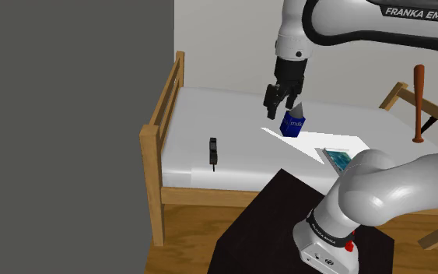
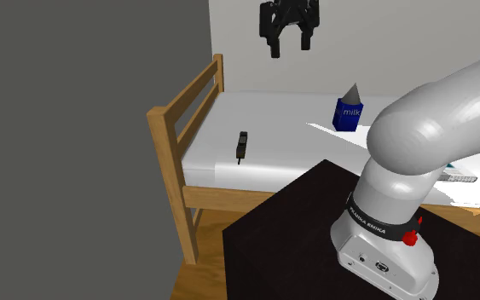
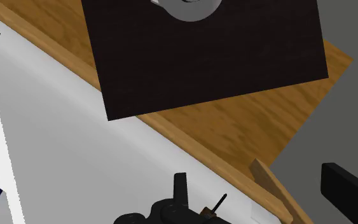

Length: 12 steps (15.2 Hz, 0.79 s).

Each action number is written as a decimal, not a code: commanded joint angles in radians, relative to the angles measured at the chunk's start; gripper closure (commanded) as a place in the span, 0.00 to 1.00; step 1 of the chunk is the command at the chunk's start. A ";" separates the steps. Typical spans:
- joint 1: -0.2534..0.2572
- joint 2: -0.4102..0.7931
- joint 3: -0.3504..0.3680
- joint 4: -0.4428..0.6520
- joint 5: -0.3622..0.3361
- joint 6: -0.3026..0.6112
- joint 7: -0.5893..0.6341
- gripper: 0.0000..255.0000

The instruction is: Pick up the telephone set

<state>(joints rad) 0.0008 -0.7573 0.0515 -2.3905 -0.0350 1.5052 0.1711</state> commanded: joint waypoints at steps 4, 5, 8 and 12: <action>-0.016 0.057 0.002 -0.049 0.007 0.113 0.039 0.00; -0.021 0.078 0.003 -0.063 0.009 0.151 0.052 0.00; -0.037 0.153 0.003 -0.095 0.013 0.265 0.090 0.00; -0.058 0.271 0.003 -0.117 0.017 0.416 0.139 0.00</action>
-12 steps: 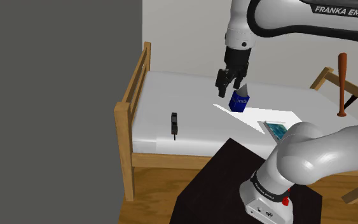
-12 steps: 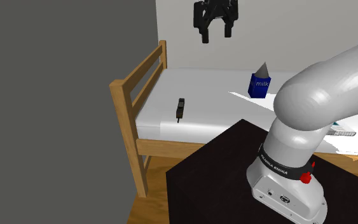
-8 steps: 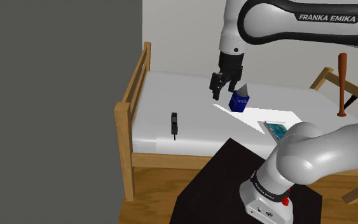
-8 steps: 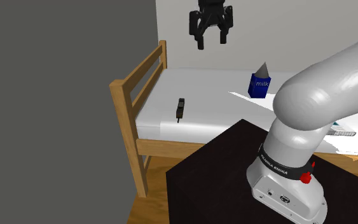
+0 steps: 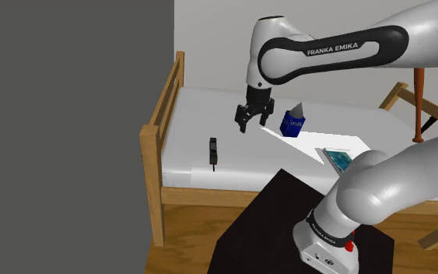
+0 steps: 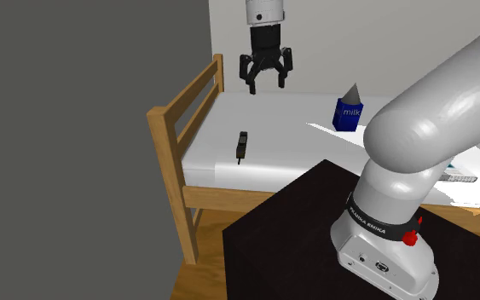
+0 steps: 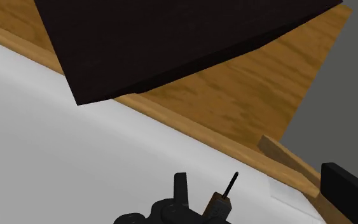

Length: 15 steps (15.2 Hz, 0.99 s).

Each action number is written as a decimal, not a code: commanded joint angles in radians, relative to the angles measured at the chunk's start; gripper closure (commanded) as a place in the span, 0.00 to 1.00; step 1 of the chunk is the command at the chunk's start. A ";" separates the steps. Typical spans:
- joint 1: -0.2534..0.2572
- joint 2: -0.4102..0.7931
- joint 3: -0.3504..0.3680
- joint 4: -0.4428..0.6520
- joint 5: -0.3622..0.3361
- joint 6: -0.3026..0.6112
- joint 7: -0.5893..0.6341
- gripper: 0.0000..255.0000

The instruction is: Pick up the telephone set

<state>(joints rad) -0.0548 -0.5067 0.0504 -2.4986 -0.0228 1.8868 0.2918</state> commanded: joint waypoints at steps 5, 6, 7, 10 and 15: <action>-0.028 0.192 0.001 -0.004 0.005 0.215 0.078 0.00; -0.033 0.229 0.001 0.001 0.004 0.249 0.090 0.00; -0.037 0.266 -0.001 0.008 0.004 0.282 0.101 0.00; -0.050 0.381 -0.007 0.037 0.003 0.376 0.134 0.00; -0.068 0.576 -0.021 0.113 0.004 0.511 0.185 0.00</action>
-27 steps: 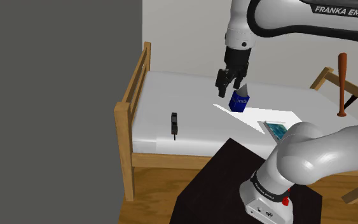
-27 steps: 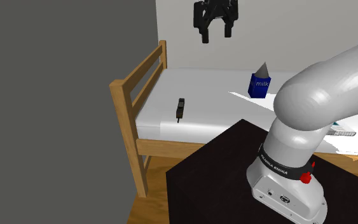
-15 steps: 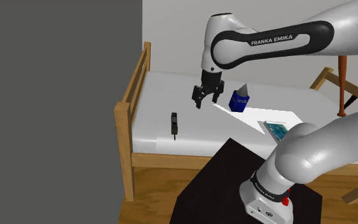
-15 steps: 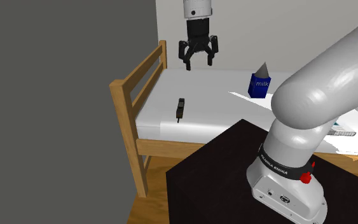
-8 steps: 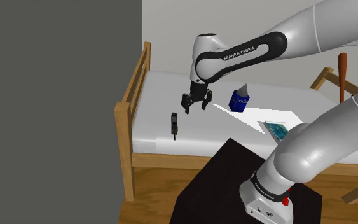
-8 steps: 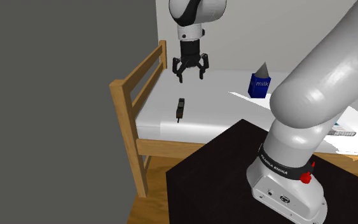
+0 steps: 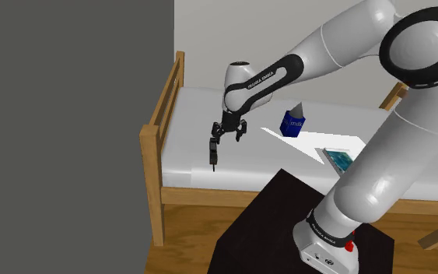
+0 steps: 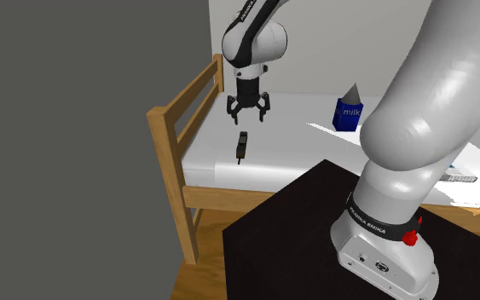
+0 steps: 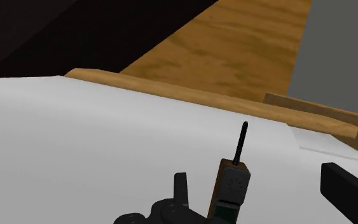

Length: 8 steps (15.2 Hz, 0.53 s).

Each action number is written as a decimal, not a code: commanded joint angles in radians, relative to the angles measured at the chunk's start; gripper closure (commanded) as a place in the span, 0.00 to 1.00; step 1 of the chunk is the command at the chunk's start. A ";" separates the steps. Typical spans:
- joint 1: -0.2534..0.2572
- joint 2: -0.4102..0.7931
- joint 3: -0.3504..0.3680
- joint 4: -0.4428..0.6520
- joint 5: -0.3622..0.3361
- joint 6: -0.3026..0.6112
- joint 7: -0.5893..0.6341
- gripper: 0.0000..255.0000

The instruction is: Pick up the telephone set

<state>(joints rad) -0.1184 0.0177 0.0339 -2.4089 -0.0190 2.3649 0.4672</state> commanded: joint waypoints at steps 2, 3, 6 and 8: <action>-0.010 0.130 -0.011 0.062 0.003 0.078 0.027 0.00; -0.013 0.169 -0.015 0.083 0.006 0.099 0.035 0.00; -0.021 0.285 -0.025 0.153 0.016 0.155 0.056 0.00; -0.027 0.362 -0.031 0.206 0.026 0.185 0.068 0.00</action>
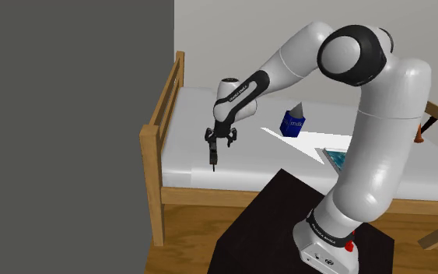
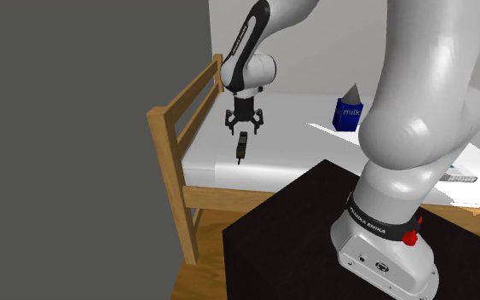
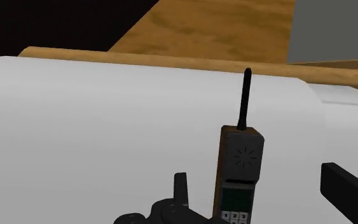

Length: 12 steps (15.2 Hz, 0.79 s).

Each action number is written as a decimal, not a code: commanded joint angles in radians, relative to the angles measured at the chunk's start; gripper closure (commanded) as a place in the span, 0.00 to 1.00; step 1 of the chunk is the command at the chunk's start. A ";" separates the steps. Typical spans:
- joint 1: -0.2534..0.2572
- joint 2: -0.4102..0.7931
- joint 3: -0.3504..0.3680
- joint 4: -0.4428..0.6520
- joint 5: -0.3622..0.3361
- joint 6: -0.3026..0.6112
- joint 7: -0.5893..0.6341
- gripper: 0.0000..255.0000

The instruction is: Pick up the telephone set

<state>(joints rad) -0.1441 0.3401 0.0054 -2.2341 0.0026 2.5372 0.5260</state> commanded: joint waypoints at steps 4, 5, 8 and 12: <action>-0.017 0.192 -0.012 0.149 0.028 0.059 0.030 0.00; -0.022 0.230 -0.013 0.182 0.034 0.067 0.034 0.00; -0.027 0.289 -0.014 0.219 0.041 0.091 0.038 0.00; -0.028 0.338 -0.012 0.236 0.042 0.124 0.036 0.00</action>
<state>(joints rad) -0.1736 0.6626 -0.0072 -2.0079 0.0443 2.6550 0.5605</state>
